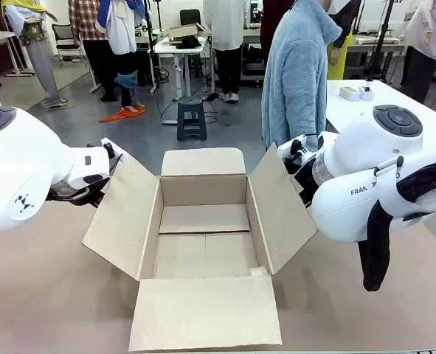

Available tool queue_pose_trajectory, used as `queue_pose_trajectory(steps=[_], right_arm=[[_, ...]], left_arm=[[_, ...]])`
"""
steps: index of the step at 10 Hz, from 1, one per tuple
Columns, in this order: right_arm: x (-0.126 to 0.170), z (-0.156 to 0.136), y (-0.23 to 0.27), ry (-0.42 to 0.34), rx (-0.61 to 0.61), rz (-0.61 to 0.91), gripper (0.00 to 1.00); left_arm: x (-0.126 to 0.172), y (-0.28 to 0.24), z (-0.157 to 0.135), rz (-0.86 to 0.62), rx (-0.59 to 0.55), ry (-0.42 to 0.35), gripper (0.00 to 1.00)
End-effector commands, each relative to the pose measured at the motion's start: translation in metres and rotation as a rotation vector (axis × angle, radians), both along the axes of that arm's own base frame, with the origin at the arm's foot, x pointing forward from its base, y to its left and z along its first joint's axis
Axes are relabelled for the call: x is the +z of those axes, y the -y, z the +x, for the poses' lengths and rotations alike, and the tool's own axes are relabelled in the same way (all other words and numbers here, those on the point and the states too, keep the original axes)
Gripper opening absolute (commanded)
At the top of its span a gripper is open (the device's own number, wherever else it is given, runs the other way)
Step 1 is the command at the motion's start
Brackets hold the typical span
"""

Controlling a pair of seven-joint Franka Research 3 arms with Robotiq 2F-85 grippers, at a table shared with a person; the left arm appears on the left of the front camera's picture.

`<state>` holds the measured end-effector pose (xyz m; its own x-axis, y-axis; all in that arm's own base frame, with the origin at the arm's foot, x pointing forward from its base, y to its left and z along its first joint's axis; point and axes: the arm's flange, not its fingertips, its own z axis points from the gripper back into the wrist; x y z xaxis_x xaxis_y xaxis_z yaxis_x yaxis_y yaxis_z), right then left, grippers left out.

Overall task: Wrap the clocks to prevent damage.
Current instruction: Open the side flaps of the Package Box.

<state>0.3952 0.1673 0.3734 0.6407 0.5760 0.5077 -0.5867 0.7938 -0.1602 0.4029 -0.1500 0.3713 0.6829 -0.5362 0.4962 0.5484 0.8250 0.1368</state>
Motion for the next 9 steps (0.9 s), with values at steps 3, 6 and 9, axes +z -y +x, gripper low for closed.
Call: queue_pose_trajectory(steps=[3, 6, 9], right_arm=[[0.0001, 0.0, -0.0001, 0.001, 0.0, 0.0, 1.0], [0.0001, 0.0, -0.0001, 0.001, 0.0, 0.0, 1.0], [0.0001, 0.0, -0.0001, 0.001, 0.0, 0.0, 1.0]], left_arm=[[0.0, 0.0, 0.0, 0.0, 0.0, 0.0, 1.0], [0.0, 0.0, 0.0, 0.0, 0.0, 0.0, 1.0], [0.0, 0.0, 0.0, 0.0, 0.0, 0.0, 1.0]])
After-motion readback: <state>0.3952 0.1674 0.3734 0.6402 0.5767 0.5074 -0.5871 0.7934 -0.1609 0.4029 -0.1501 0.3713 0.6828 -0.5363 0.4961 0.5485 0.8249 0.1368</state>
